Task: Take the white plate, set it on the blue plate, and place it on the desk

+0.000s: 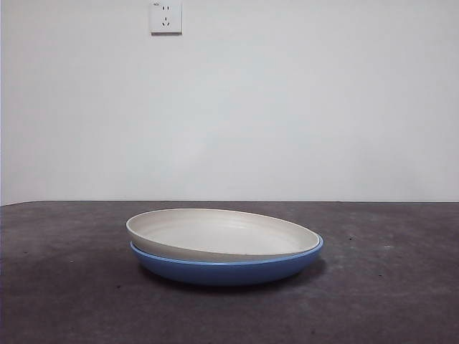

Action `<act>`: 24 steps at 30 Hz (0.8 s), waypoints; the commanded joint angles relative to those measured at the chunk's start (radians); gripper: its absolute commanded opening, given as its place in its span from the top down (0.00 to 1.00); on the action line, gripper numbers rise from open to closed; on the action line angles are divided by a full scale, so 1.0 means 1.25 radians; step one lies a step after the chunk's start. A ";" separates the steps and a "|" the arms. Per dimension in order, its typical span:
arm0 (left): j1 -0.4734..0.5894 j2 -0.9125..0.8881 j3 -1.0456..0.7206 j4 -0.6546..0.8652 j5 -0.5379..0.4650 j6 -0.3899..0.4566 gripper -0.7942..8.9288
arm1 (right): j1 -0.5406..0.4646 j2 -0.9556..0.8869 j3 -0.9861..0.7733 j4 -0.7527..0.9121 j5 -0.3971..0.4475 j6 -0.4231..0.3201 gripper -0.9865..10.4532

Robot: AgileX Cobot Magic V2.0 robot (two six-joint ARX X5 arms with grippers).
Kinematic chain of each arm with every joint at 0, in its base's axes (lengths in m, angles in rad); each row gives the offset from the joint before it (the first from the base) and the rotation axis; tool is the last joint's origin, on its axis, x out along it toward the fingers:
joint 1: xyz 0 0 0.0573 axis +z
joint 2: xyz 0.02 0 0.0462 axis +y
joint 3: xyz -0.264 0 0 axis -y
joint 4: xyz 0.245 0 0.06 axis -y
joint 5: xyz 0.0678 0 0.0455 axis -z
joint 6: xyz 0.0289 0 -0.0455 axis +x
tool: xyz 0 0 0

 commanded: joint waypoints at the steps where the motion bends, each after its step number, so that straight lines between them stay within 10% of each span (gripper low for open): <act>1: -0.006 0.003 0.008 0.009 0.001 -0.013 0.30 | 0.017 -0.044 0.013 -0.060 0.007 0.010 0.43; 24: -0.006 0.003 0.008 0.008 0.001 -0.031 0.31 | 0.031 -0.485 -0.212 -0.062 -0.053 0.035 0.43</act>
